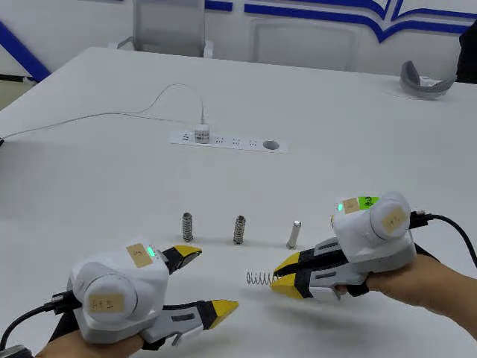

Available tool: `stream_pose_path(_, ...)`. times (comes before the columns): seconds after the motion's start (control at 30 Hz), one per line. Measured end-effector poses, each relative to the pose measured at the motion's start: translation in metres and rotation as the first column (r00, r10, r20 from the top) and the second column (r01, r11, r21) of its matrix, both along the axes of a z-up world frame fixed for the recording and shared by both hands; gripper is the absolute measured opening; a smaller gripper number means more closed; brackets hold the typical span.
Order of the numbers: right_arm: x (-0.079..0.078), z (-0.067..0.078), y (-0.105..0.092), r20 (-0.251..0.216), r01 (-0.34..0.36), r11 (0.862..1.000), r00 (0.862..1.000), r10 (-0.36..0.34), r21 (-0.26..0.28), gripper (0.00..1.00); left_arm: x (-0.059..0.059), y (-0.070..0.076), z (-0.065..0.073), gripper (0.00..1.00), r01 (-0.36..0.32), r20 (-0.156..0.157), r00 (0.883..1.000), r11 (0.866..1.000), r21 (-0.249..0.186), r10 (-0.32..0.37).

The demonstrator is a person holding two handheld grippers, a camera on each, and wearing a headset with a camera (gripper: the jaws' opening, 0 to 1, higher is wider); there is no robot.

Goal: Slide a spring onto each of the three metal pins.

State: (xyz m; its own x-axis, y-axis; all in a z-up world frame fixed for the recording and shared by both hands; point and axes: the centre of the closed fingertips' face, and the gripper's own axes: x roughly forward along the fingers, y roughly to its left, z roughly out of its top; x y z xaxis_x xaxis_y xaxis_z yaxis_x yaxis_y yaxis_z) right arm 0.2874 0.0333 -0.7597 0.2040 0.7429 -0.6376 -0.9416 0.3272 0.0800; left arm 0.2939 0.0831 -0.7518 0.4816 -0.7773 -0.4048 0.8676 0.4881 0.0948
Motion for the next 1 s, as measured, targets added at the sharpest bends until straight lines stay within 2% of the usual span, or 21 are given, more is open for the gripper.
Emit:
stream_pose_path(0.2,-0.013,0.005,0.016,-0.013,-0.076,0.997,0.997,0.076,-0.018,0.12,-0.016,-0.014,-0.004,0.47,0.098,0.023,0.995,0.994,0.046,-0.099)
stream_pose_path(0.33,-0.021,0.004,0.023,-0.021,-0.114,0.993,0.993,0.113,-0.039,0.12,-0.022,-0.02,-0.006,0.41,0.132,0.033,0.99,0.989,0.065,-0.134)
stream_pose_path(0.47,-0.025,0.003,0.026,-0.029,-0.14,0.988,0.99,0.139,-0.06,0.12,-0.024,-0.021,-0.008,0.32,0.152,0.039,0.987,0.985,0.079,-0.155)
stream_pose_path(0.8,-0.029,0.009,0.029,-0.048,-0.145,0.988,0.989,0.142,-0.061,0.12,-0.028,-0.022,-0.011,0.15,0.181,0.046,0.981,0.978,0.105,-0.186)
stream_pose_path(0.93,-0.03,0.011,0.031,-0.052,-0.147,0.987,0.988,0.143,-0.061,0.12,-0.027,-0.022,-0.014,0.14,0.178,0.047,0.982,0.977,0.114,-0.184)
stream_pose_path(1.0,-0.031,0.016,0.033,-0.053,-0.14,0.989,0.989,0.138,-0.043,0.12,-0.028,-0.022,-0.014,0.13,0.179,0.049,0.981,0.977,0.119,-0.186)
